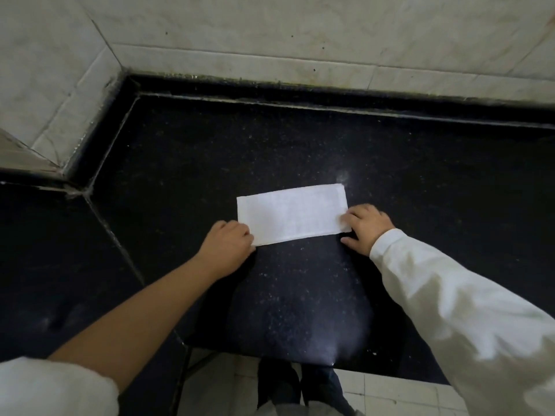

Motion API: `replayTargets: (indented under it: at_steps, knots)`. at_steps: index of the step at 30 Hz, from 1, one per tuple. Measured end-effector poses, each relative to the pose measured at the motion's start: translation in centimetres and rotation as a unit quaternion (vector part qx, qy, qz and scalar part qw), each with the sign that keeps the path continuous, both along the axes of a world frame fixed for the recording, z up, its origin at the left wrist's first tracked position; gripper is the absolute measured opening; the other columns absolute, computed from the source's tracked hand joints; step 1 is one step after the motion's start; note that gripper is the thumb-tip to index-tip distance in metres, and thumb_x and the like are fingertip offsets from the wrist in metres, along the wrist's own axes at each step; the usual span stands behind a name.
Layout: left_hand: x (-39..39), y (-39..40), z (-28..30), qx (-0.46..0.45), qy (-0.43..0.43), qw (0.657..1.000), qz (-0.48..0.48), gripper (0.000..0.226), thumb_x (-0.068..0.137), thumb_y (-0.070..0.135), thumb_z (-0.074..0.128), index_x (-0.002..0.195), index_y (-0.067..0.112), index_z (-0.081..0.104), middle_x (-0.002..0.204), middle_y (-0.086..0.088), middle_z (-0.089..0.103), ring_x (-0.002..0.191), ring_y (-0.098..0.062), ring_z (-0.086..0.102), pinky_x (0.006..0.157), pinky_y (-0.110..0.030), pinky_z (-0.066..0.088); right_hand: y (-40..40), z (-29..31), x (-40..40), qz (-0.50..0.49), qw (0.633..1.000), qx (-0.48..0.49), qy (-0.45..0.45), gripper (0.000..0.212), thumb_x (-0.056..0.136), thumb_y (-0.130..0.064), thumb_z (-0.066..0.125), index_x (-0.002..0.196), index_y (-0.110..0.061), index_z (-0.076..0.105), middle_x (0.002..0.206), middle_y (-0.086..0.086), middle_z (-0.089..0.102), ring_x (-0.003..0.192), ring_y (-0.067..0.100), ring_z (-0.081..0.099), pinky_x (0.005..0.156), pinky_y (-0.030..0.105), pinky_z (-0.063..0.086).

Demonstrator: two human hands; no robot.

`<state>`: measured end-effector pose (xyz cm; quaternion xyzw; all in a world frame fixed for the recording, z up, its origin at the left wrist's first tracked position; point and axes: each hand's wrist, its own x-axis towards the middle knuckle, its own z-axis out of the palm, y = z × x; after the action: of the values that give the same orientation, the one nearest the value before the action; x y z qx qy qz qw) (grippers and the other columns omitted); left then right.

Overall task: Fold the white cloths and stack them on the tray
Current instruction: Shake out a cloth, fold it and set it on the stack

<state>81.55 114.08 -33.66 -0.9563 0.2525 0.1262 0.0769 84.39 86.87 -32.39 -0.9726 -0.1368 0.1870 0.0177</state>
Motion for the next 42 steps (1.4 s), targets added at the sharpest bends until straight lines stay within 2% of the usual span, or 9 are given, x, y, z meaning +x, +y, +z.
replayTargets:
  at_steps: [3,5,8,11,14,21,28,34,42]
  knots:
    - [0.5,0.5,-0.2,-0.043,-0.033,0.998,0.029,0.027,0.041,0.009,0.087,0.047,0.011,0.060,0.052,-0.004,0.060,0.044,-0.022,0.057,0.041,-0.022,0.043,0.5,0.1,-0.3,-0.093,0.995,0.000,0.021,0.047,0.095,-0.035,0.043,0.136,-0.013,0.039,0.143,0.007,0.040,0.134,0.027,0.032,0.109,0.038,0.029]
    - [1.6,0.6,-0.2,-0.071,-0.067,0.994,0.057,0.027,0.037,0.005,0.087,0.051,0.007,0.063,0.056,-0.008,0.063,0.047,-0.024,0.060,0.040,-0.023,0.045,1.0,0.5,0.3,-0.150,0.989,-0.005,-0.016,0.043,0.096,-0.033,0.041,0.131,-0.009,0.042,0.137,0.011,0.046,0.127,0.030,0.039,0.103,0.040,0.034]
    - [3.0,-0.8,-0.2,-0.133,-0.084,0.981,0.115,0.029,0.063,0.005,0.080,0.089,-0.004,0.070,0.095,-0.022,0.070,0.086,-0.034,0.069,0.069,-0.037,0.057,1.9,0.6,1.3,-0.183,0.983,-0.025,0.005,0.038,0.095,-0.027,0.041,0.127,-0.004,0.040,0.133,0.015,0.048,0.123,0.033,0.044,0.098,0.041,0.040]
    - [3.4,-2.5,-1.3,-0.109,0.003,0.974,0.197,0.051,0.099,0.024,0.036,0.144,0.001,0.026,0.154,-0.015,0.023,0.145,-0.027,0.019,0.117,-0.039,0.022,3.0,-0.1,1.5,-0.247,0.966,-0.004,0.069,0.036,0.094,-0.016,0.042,0.126,-0.001,0.037,0.132,0.019,0.047,0.122,0.036,0.046,0.098,0.041,0.041]
    - [3.2,-3.1,-2.5,-0.071,0.055,0.969,0.231,0.058,0.101,0.034,0.022,0.149,0.007,0.003,0.159,-0.009,-0.002,0.147,-0.022,-0.005,0.120,-0.037,0.004,4.2,-0.5,1.5,-0.313,0.946,0.028,0.085,0.036,0.092,-0.007,0.042,0.126,0.000,0.035,0.131,0.021,0.047,0.120,0.036,0.050,0.097,0.041,0.043]
    - [3.1,-3.1,-3.0,-0.064,0.067,0.967,0.236,0.061,0.101,0.037,0.020,0.149,0.008,-0.004,0.159,-0.008,-0.008,0.147,-0.021,-0.009,0.120,-0.038,-0.002,4.7,0.4,2.2,-0.414,0.893,0.163,0.069,0.038,0.088,-0.002,0.048,0.124,0.001,0.038,0.123,0.020,0.055,0.114,0.035,0.054,0.089,0.037,0.046]
    - [2.9,-1.6,-1.7,-0.134,0.010,0.952,0.274,0.053,0.101,0.030,0.024,0.149,0.011,0.010,0.159,-0.006,0.000,0.147,-0.020,-0.007,0.120,-0.039,0.001,9.8,4.2,1.3,-0.224,0.915,0.332,-0.053,0.024,0.087,-0.007,0.054,0.111,-0.004,0.051,0.080,-0.003,0.045,0.079,0.016,0.046,0.070,0.014,0.031]
    - [0.5,3.2,-1.6,-0.209,-0.048,0.919,0.331,0.044,0.098,0.016,0.036,0.141,0.003,0.035,0.155,-0.015,0.022,0.147,-0.027,0.010,0.119,-0.043,0.011,16.2,0.6,-0.1,-0.074,0.968,0.236,0.045,0.031,0.093,-0.011,0.045,0.123,-0.004,0.047,0.124,0.012,0.051,0.107,0.028,0.054,0.087,0.028,0.040]
    - [-1.5,5.6,-2.3,-0.230,-0.070,0.918,0.316,0.040,0.094,0.011,0.046,0.132,0.000,0.047,0.147,-0.019,0.037,0.143,-0.031,0.023,0.116,-0.044,0.021,17.0,-1.9,-0.2,-0.034,0.971,0.211,0.106,0.038,0.090,-0.015,0.053,0.126,-0.005,0.046,0.126,0.012,0.045,0.111,0.028,0.052,0.097,0.029,0.040]
